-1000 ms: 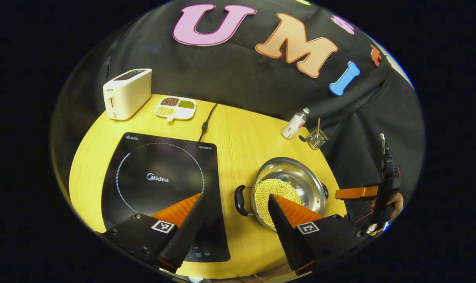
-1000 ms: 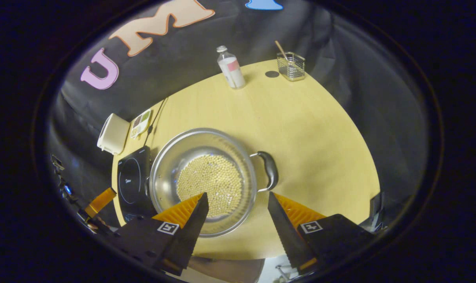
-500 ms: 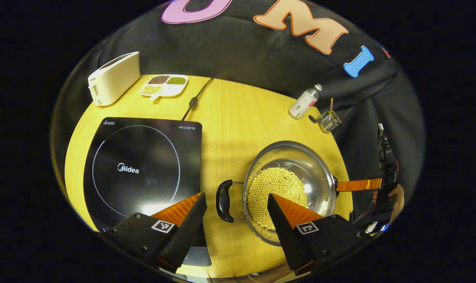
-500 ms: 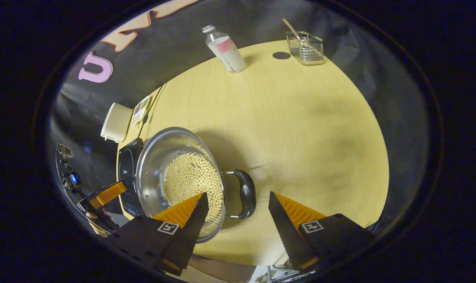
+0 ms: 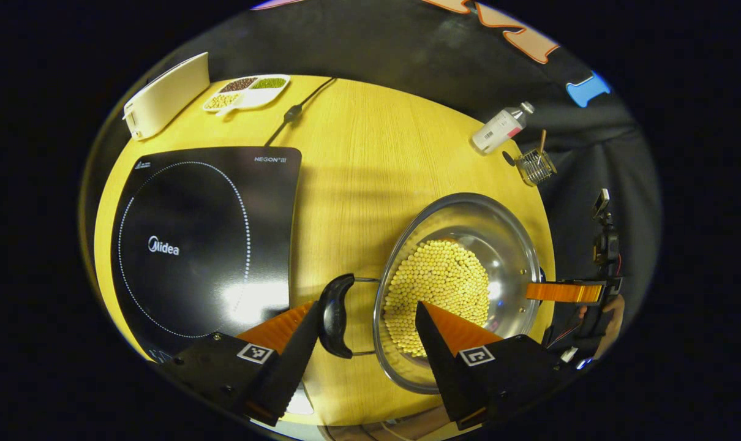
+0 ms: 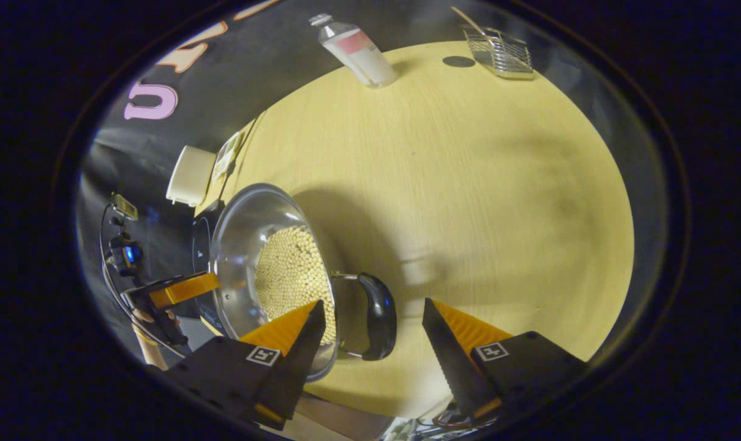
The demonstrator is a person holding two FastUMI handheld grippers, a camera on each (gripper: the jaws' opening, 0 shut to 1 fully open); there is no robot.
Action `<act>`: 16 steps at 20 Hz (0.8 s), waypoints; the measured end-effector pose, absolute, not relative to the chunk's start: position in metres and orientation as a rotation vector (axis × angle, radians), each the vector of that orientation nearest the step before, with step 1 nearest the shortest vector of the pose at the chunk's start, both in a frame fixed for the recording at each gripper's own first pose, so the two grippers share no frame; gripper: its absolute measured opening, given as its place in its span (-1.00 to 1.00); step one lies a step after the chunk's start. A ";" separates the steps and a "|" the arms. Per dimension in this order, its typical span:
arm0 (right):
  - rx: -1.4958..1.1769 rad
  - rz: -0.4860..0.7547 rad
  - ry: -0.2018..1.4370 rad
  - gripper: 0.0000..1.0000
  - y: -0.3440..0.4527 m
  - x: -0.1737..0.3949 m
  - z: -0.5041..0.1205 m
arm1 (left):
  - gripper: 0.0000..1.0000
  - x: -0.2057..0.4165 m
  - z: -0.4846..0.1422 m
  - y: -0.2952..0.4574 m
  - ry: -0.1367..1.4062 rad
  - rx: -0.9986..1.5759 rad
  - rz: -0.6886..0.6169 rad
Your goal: First push the handle of the pot to place it horizontally, then grasp the pot with both hands and set it on the induction cooktop.
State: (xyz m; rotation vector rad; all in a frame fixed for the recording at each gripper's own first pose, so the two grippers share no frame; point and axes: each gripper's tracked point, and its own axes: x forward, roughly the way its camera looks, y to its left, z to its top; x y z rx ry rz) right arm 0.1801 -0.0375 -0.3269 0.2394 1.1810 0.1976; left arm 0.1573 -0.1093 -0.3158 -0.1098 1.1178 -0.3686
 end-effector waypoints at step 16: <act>0.289 0.272 1.233 -0.06 -0.027 0.177 -0.337 | 0.20 0.144 -0.340 -0.103 1.257 -0.085 -0.259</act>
